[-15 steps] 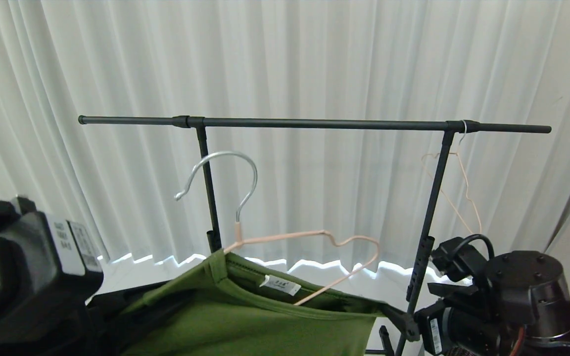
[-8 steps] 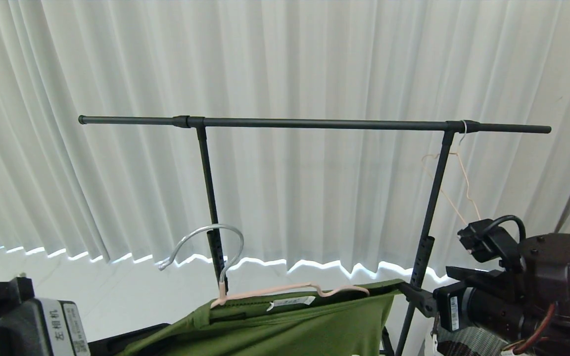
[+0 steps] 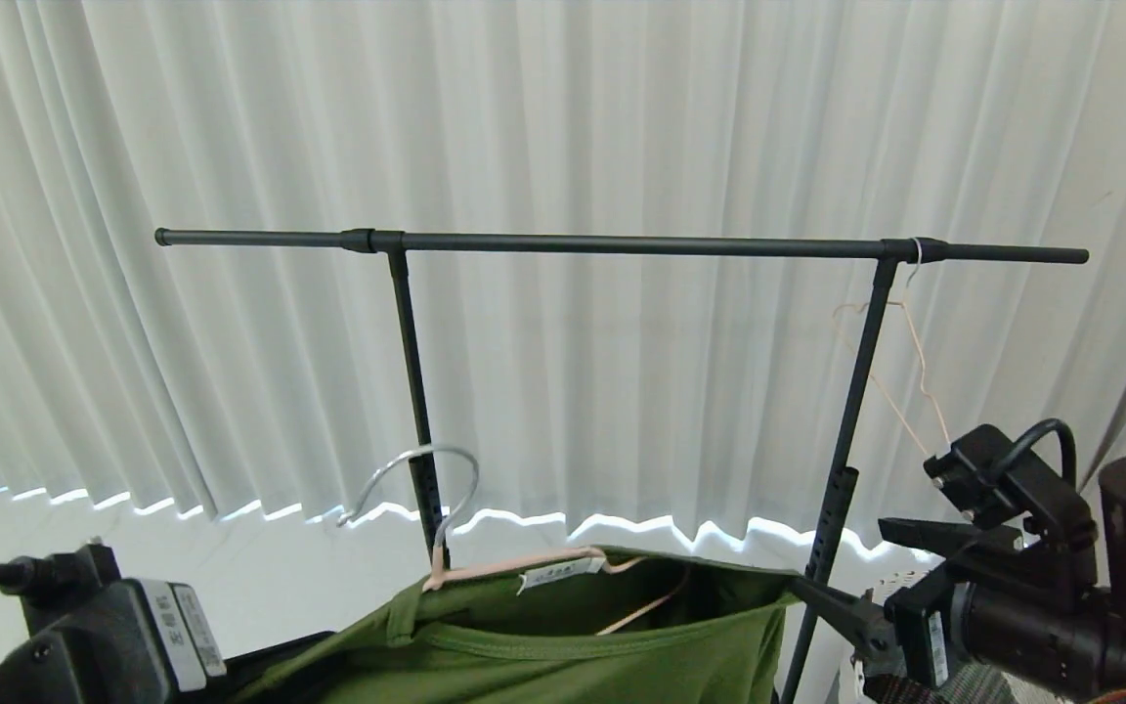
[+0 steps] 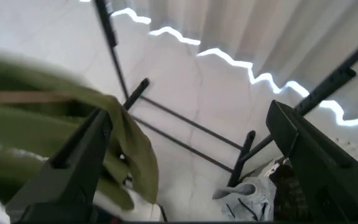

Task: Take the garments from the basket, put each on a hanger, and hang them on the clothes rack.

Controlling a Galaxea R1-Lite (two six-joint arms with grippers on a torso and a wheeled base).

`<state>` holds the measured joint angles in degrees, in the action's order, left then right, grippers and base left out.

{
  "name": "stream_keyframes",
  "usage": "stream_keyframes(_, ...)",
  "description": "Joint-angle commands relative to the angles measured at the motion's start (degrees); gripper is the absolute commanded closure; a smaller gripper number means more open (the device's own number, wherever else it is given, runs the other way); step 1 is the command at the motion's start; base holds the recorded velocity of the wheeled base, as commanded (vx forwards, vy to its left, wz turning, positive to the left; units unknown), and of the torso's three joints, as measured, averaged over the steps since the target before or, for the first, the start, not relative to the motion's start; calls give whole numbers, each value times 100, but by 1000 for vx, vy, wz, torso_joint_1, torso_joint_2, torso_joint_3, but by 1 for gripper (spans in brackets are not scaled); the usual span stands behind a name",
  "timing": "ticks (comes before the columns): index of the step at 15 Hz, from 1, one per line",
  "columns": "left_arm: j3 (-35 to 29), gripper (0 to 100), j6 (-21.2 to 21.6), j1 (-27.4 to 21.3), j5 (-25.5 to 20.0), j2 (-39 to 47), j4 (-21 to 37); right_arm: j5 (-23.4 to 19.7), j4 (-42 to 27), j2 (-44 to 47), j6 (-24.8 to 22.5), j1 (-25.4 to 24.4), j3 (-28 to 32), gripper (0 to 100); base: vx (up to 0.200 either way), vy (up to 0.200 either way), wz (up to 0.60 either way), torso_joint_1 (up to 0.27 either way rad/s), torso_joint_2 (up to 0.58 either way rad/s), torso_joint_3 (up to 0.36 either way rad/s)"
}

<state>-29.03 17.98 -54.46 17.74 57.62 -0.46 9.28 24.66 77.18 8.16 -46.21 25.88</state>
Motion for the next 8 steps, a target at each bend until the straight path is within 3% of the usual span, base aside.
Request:
stream_keyframes(1,20,100,-40,67,-16,284,-305,-225,-489,-599,-86,-590,-30,0,0,0,0,0,0,0)
stream_keyframes(4,134,100,-32,23,-183,258,-490,-752,-779,-792,-622,-722,22,0,0,0,0,0,0,0)
stream_keyframes(7,204,100,21,-48,-719,188,-499,-1323,-805,-713,-1185,-731,295,0,0,0,0,0,0,0)
stream_keyframes(8,187,100,74,-118,-1027,188,-507,-1789,-814,-590,-1519,-766,435,0,0,0,0,0,0,0)
